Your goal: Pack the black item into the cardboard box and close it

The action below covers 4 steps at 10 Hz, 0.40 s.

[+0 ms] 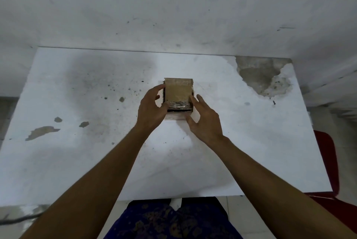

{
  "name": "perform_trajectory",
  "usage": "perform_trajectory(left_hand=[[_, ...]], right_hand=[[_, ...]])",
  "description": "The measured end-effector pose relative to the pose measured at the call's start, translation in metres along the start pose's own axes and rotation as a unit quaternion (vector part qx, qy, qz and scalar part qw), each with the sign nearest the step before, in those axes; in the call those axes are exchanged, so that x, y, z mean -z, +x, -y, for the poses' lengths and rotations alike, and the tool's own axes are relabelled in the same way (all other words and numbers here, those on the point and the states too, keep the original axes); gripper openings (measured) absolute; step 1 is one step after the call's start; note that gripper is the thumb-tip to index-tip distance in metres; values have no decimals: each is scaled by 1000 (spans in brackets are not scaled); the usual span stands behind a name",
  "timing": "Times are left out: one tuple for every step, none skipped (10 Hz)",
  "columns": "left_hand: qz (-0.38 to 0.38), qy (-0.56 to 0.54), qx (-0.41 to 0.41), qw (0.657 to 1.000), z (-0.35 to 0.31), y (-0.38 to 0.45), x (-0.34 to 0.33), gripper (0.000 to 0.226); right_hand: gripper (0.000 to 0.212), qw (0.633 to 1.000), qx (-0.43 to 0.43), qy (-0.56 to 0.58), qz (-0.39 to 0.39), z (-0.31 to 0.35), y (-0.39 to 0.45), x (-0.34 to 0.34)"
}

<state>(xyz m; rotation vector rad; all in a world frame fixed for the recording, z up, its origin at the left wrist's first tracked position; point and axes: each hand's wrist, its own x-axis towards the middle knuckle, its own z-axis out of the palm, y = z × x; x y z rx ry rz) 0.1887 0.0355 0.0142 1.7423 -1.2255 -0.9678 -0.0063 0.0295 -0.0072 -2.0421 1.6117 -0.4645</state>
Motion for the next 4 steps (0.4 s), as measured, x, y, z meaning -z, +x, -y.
perform_trajectory(left_hand=[[-4,59,-15,998,0,-2,0,51],[-8,115,-39,993,-2,-5,1,47],[-17,141,-75,987,-8,-3,4,43],[-16,156,-111,981,-23,3,9,39]], right_hand=[[69,1000,7,-6,-8,1,3,1],[70,999,8,-34,-5,7,7,6],[67,999,5,-41,-14,14,11,16],[62,999,16,-40,-27,25,14,31]])
